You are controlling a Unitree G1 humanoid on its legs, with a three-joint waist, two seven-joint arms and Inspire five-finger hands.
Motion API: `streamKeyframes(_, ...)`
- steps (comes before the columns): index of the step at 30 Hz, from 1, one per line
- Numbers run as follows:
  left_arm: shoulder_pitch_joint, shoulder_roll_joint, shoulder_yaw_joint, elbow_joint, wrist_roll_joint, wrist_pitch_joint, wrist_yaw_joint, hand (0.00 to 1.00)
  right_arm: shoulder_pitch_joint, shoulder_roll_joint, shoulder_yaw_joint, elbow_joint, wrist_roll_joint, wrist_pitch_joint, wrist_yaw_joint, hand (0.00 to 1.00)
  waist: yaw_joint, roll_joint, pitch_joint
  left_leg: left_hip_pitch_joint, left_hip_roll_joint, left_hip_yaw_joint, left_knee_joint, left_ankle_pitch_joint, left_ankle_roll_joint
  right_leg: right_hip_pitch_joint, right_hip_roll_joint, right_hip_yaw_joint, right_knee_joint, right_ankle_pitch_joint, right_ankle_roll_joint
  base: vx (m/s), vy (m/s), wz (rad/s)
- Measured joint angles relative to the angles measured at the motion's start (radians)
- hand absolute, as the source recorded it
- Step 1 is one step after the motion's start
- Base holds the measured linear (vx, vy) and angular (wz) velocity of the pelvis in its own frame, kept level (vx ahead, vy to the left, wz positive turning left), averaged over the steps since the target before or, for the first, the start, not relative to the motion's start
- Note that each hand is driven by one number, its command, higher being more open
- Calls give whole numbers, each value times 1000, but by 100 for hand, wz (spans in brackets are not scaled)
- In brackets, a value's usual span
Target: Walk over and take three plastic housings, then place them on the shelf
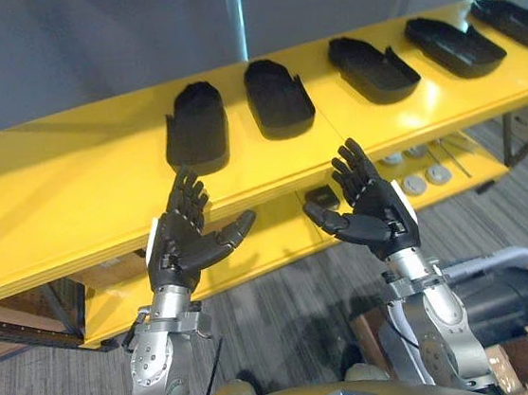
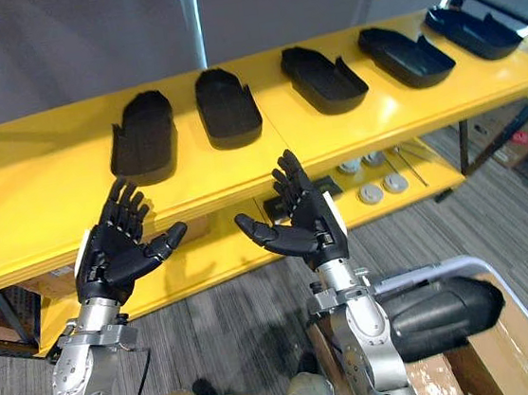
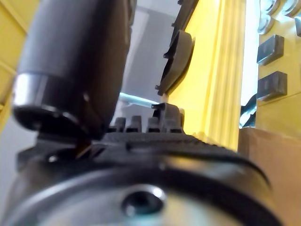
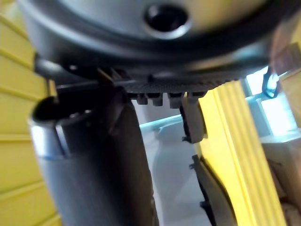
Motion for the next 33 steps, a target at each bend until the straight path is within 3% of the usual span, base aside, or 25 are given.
streamKeyframes(10, -56, -1, 3, -28, 10, -12, 78, 100, 10, -1, -20, -36, 1, 1, 20, 100, -11, 8, 19, -64, 30, -38, 120, -48, 19, -13, 17, 26, -2, 9, 7, -10, 1, -3)
streamKeyframes(21, -266, 5, 25, 73, 89, -24, 274, 100, -70, -35, -56, -35, 1, 2, 20, 100, -18, 18, 159, -138, 62, -37, 225, -87, 27, -97, 31, 95, 42, 12, 4, -74, -3, -13)
streamKeyframes(33, -377, 13, 24, 114, 132, -40, 386, 100, -106, -35, -52, -36, -2, 2, 10, 100, -18, 22, 234, -170, 66, -38, 240, -87, 27, -165, 32, 127, 102, 3, -7, -42, -12, -6)
